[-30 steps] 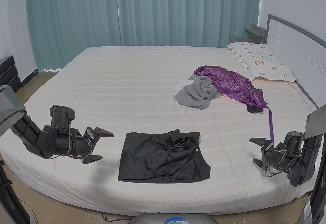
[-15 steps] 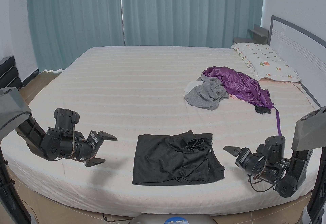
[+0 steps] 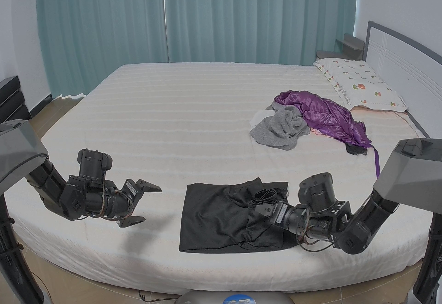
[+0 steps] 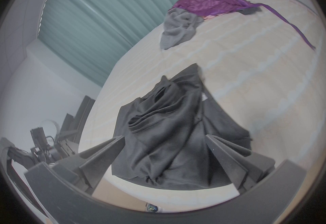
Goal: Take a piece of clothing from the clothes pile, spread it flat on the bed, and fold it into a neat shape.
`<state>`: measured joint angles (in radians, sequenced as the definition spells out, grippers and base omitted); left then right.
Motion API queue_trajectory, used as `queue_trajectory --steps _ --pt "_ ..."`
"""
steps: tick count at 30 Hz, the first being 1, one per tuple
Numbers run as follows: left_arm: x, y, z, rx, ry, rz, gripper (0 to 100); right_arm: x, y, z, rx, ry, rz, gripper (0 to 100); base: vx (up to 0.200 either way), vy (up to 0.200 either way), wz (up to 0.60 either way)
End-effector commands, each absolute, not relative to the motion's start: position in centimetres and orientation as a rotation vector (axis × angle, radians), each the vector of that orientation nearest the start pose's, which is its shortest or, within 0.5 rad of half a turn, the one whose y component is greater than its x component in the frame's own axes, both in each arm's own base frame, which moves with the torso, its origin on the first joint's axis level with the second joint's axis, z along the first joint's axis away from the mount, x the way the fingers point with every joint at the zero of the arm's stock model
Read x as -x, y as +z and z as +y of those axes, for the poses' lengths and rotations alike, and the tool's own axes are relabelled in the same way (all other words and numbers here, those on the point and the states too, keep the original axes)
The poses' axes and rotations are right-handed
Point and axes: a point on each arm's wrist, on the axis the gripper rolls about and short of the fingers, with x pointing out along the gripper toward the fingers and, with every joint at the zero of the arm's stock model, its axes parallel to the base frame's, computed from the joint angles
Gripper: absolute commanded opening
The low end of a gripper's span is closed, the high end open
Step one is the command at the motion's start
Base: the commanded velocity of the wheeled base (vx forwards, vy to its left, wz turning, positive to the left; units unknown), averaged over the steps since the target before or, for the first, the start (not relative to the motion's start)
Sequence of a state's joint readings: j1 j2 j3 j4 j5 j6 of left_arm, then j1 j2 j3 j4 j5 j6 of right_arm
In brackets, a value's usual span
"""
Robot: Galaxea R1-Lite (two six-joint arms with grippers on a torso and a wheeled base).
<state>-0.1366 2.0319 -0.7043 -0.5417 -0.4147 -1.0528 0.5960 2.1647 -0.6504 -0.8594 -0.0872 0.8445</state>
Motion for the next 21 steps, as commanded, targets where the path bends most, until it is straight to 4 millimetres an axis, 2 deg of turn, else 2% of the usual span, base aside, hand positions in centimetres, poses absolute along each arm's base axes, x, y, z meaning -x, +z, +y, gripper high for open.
queue_trajectory --steps 1,6,9,13,18,21 --pt "-31.6 4.4 -5.4 1.087 -0.050 1.000 100 -28.8 2.5 22.2 -0.494 0.235 0.756 100 0.000 0.200 0.00" --pt "-31.5 4.3 -5.4 1.082 -0.051 1.001 100 -29.4 2.1 22.1 -0.396 0.199 0.765 100 0.000 0.200 0.00" --pt "-31.5 4.2 -5.4 1.075 -0.051 1.005 100 -30.0 1.9 21.3 -0.316 0.156 0.776 100 0.000 0.000 0.00" --pt "-31.5 4.2 -5.4 1.073 -0.053 1.004 100 -31.2 1.7 21.6 -0.311 0.137 0.769 100 0.000 0.000 0.00" --pt "-31.5 4.2 -5.4 1.074 -0.052 1.004 100 -31.3 0.8 21.7 -0.274 0.116 0.795 100 0.000 0.000 0.00" --pt "-31.5 4.2 -5.4 1.073 -0.053 1.004 100 -31.2 0.1 20.5 -0.216 0.048 0.846 100 0.000 0.000 0.00"
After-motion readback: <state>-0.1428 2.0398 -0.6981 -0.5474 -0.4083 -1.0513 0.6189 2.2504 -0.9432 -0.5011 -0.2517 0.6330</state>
